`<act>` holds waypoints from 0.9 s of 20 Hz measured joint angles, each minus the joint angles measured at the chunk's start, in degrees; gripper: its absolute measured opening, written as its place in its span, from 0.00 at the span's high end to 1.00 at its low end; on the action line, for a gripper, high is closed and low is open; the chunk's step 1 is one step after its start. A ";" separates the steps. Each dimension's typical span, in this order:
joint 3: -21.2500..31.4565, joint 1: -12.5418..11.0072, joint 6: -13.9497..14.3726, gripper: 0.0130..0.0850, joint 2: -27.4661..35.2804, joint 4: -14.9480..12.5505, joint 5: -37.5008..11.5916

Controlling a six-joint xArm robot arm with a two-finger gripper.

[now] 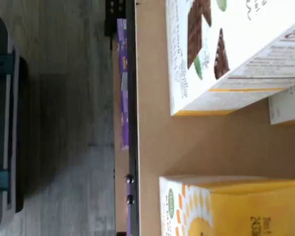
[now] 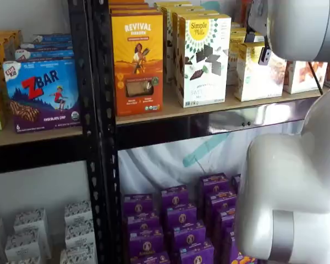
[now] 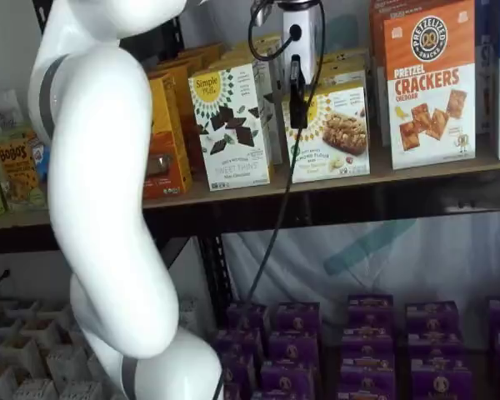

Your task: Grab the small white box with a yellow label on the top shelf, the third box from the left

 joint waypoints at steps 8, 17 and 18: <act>-2.54 1.41 0.92 0.00 2.58 -3.95 3.38; -4.71 1.62 1.22 0.00 4.33 -3.87 4.39; -4.89 1.69 1.28 0.00 4.46 -3.89 4.44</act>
